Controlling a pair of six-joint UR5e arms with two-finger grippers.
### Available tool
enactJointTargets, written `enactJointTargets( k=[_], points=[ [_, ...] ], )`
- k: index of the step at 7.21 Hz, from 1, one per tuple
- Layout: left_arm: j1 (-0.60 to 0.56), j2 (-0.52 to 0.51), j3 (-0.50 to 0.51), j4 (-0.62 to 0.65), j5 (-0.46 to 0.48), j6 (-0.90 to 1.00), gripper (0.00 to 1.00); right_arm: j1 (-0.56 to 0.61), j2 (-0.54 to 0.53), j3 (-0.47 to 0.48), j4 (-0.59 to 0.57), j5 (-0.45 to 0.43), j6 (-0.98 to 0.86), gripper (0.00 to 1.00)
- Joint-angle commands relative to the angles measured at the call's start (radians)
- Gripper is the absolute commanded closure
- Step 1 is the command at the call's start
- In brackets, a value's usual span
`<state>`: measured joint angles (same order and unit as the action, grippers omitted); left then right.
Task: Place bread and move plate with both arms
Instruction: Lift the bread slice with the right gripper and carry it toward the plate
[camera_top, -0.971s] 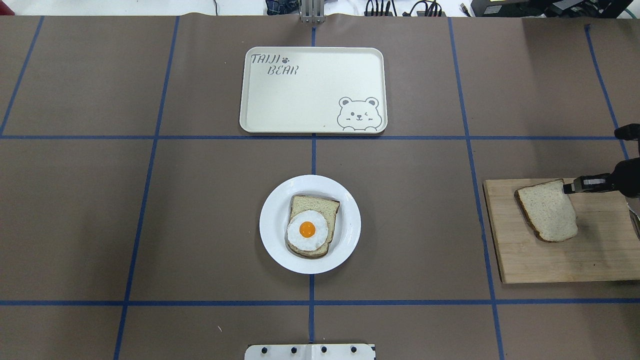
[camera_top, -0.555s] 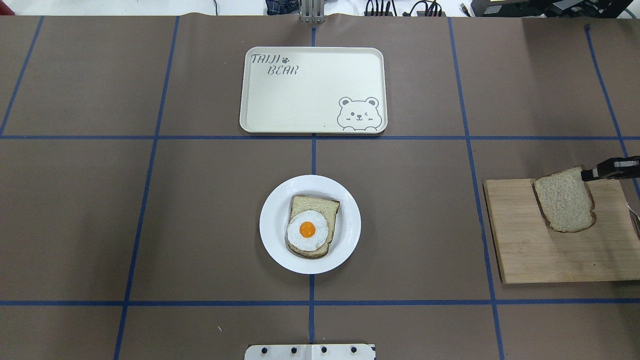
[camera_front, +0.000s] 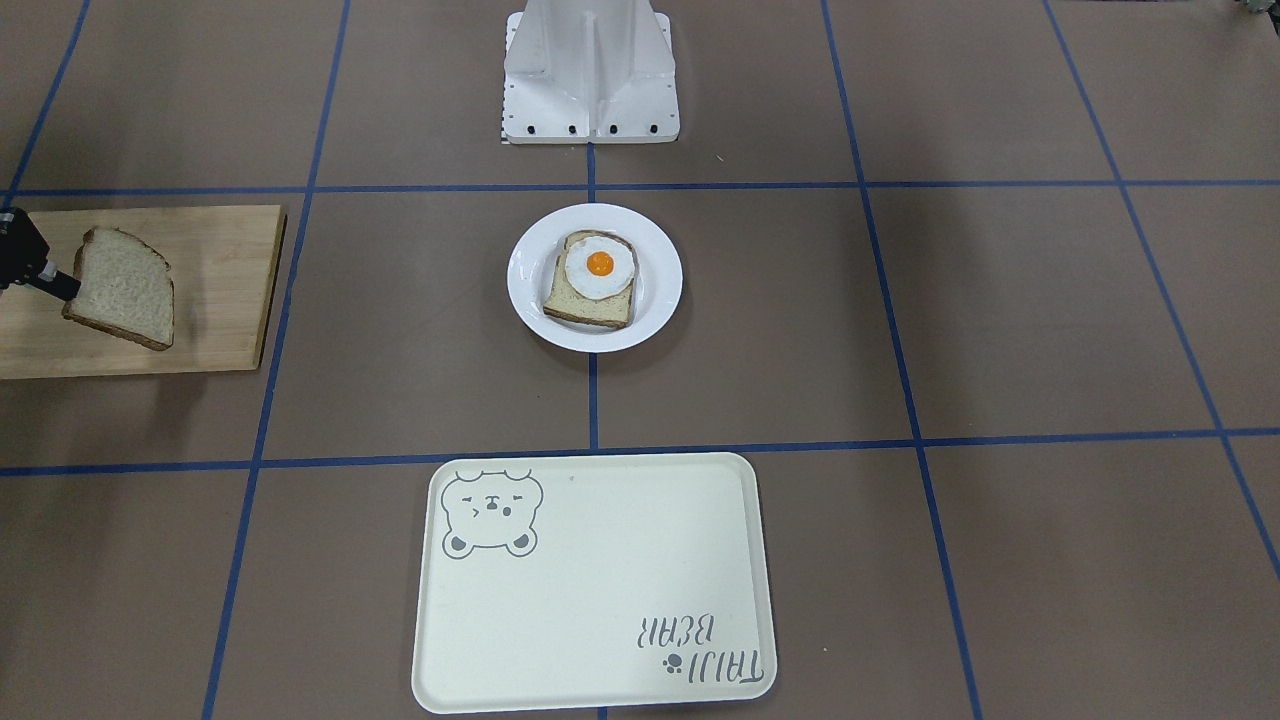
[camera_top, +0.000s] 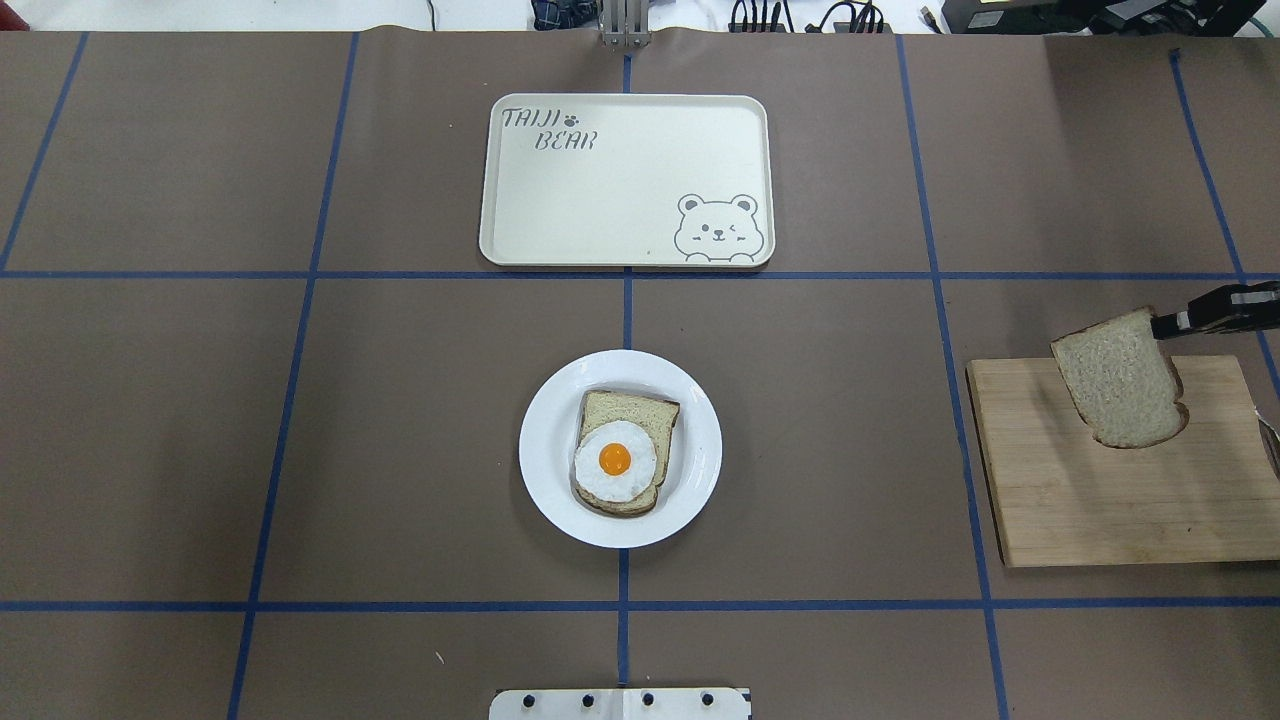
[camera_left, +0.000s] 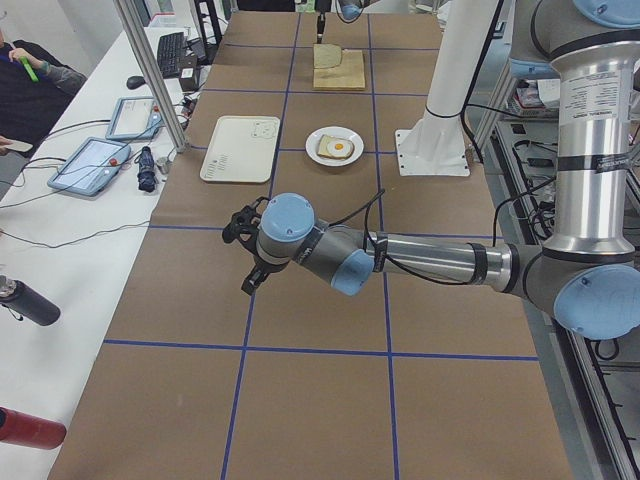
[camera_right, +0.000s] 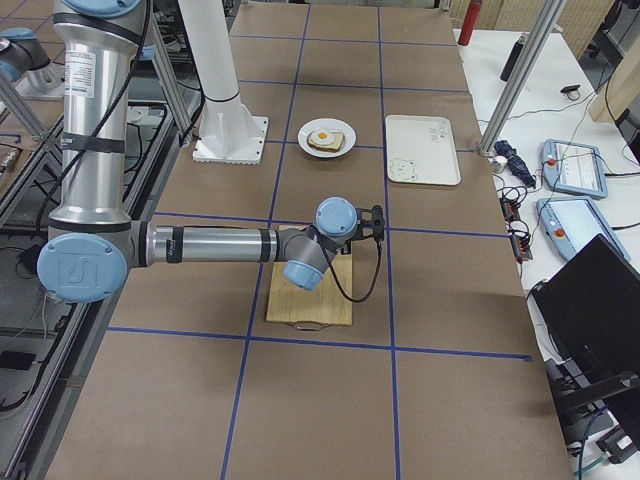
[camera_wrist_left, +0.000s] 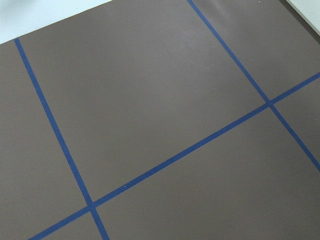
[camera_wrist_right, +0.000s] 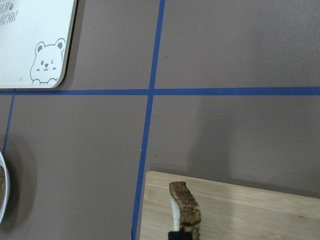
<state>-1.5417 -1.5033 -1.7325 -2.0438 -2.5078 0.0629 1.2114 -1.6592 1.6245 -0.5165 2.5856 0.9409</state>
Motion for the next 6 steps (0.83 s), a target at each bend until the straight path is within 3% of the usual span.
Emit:
enactJointTargets(
  k=[1,5,6],
  points=[
    [0.0,0.0,0.001,0.001,0.0,0.0,0.01,0.004,0.053,0.003,0.0,0.028,0.063,1.0],
    [0.0,0.0,0.001,0.002,0.0,-0.015,0.01,-0.045,0.28,0.017,0.001,0.01,0.366,1.0],
    [0.0,0.0,0.001,0.002,0.0,-0.017,0.01,-0.103,0.321,0.023,0.004,-0.06,0.412,1.0]
  ],
)
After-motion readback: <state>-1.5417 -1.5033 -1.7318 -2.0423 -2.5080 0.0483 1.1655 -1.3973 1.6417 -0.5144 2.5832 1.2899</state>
